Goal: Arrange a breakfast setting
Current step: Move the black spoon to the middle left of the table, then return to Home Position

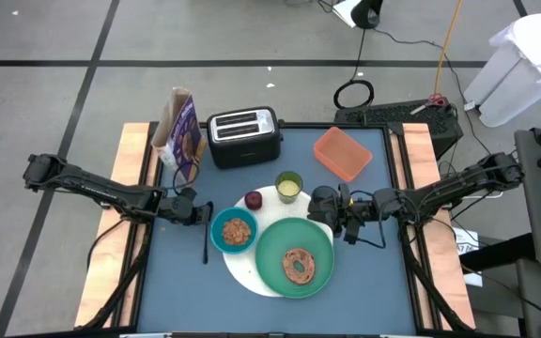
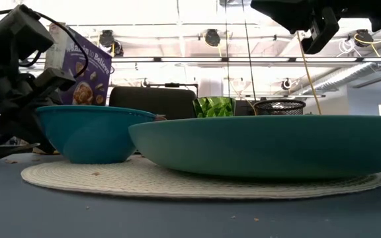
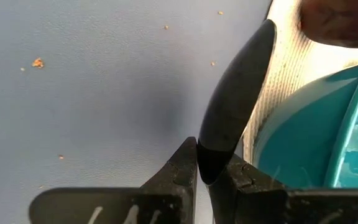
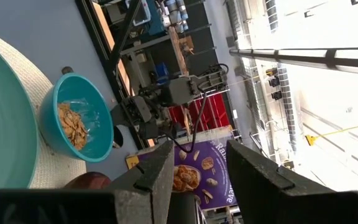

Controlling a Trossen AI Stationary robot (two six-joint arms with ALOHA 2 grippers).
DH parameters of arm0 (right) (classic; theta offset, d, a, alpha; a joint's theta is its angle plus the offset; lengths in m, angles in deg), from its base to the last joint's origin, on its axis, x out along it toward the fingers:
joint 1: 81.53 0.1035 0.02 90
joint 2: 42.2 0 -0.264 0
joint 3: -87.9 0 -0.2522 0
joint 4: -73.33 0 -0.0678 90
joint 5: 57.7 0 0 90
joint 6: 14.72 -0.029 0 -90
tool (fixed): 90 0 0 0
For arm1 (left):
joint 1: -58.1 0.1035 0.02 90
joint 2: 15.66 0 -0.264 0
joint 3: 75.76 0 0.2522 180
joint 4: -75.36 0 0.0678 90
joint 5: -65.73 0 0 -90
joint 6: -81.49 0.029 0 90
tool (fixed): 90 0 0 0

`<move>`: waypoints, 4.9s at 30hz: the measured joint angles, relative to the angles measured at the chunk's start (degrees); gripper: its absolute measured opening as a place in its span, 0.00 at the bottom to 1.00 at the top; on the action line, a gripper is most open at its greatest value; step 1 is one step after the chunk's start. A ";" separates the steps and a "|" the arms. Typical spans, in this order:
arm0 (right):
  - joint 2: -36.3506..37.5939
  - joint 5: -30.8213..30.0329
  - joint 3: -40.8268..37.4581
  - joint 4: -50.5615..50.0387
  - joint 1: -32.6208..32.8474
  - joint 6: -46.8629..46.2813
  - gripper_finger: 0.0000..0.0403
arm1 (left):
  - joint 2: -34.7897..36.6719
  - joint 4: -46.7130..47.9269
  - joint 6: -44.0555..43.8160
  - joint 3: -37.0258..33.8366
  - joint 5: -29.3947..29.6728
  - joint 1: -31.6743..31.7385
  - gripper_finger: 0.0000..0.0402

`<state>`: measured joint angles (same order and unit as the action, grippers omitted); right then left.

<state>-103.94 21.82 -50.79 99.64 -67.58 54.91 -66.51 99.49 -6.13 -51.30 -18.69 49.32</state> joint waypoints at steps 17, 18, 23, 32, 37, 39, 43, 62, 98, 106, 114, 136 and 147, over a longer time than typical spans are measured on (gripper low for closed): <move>0.00 0.02 -0.02 0.00 0.00 0.00 0.35 | -0.15 1.99 0.25 -0.11 0.50 0.02 0.28; 0.00 0.02 -0.02 0.00 0.00 0.00 0.35 | -0.15 1.99 0.25 -0.11 0.44 0.02 0.29; 0.00 0.02 -0.02 0.00 0.00 0.00 0.35 | -0.13 1.99 -0.44 -0.09 -0.08 0.02 0.29; 0.00 0.02 -0.02 0.00 0.00 0.00 0.35 | -0.13 2.03 -1.51 -0.07 -1.47 0.02 0.29; 0.00 0.02 -0.02 0.00 0.00 0.02 0.35 | -0.07 2.75 -2.78 0.02 -4.18 0.02 0.29; 0.00 0.03 -0.02 0.00 0.01 0.00 0.35 | -0.07 2.89 -3.03 0.02 -5.24 0.02 0.29; 0.00 0.02 -0.02 0.01 0.01 0.02 0.35 | 0.02 2.93 -3.34 0.02 -5.62 0.02 0.29; 0.02 0.02 -0.04 0.00 0.00 0.02 0.35 | 2.47 3.78 -4.86 -0.04 -8.43 -0.02 0.29; 11.36 -9.18 -0.07 -3.50 -0.02 -33.88 0.22 | 18.73 -25.34 27.60 -0.04 -0.18 -7.12 0.29; 21.18 -9.03 -0.07 -17.03 -0.85 -45.12 0.10 | 18.82 -35.10 62.34 -0.02 7.64 -4.19 0.29; 30.71 -8.98 -0.07 -30.13 -1.25 -49.55 0.01 | 22.68 -32.71 77.22 -0.02 7.64 2.32 0.29; 45.25 -8.96 -9.21 -29.13 -1.25 -55.39 0.00 | 47.08 -5.47 85.14 0.00 7.43 5.07 0.29; 49.04 -8.76 -11.69 -24.52 -1.25 -55.06 0.00 | 50.66 -3.29 87.92 0.00 7.53 5.07 0.29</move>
<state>-54.90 13.05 -62.48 75.12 -68.82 -0.15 -15.85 96.20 81.79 -51.30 -11.15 54.39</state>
